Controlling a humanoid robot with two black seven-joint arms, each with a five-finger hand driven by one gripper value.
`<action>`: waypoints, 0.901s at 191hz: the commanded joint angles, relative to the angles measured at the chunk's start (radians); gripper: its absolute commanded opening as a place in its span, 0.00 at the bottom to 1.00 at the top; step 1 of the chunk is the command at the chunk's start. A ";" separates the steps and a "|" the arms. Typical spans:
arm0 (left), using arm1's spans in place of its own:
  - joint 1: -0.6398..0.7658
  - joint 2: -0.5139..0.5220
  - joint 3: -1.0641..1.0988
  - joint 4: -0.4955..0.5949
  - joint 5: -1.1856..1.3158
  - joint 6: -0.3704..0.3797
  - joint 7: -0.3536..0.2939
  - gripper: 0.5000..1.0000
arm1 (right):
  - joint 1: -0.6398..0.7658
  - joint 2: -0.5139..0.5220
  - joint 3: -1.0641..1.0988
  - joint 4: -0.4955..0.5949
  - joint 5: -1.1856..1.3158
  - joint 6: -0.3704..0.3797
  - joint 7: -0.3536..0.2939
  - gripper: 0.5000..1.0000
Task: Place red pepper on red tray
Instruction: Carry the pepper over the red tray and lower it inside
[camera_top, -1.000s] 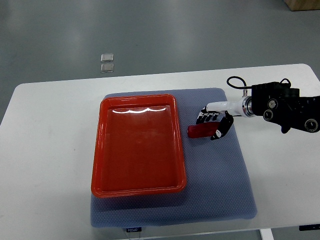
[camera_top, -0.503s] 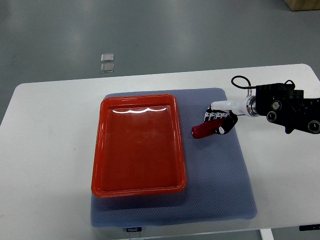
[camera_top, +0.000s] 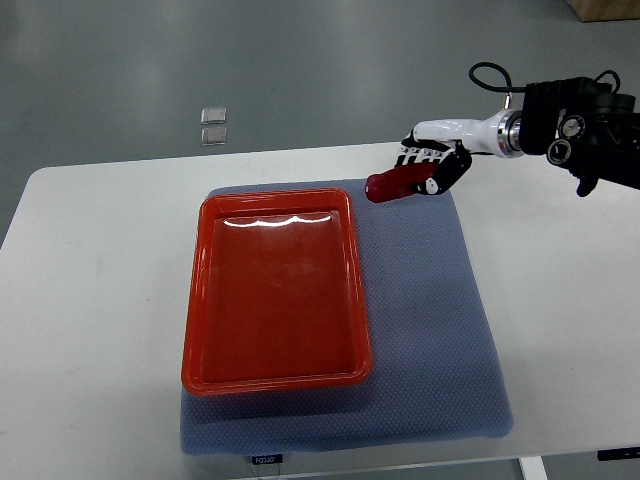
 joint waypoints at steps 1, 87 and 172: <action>0.000 0.000 0.000 0.001 0.000 0.000 0.000 1.00 | 0.036 0.063 -0.001 -0.010 0.047 -0.003 0.009 0.05; 0.000 0.000 0.000 0.002 0.000 0.000 0.000 1.00 | 0.034 0.494 -0.066 -0.208 0.088 -0.069 0.039 0.05; 0.000 0.000 -0.001 0.002 0.000 0.000 0.000 1.00 | -0.109 0.494 -0.069 -0.263 -0.002 -0.092 0.043 0.10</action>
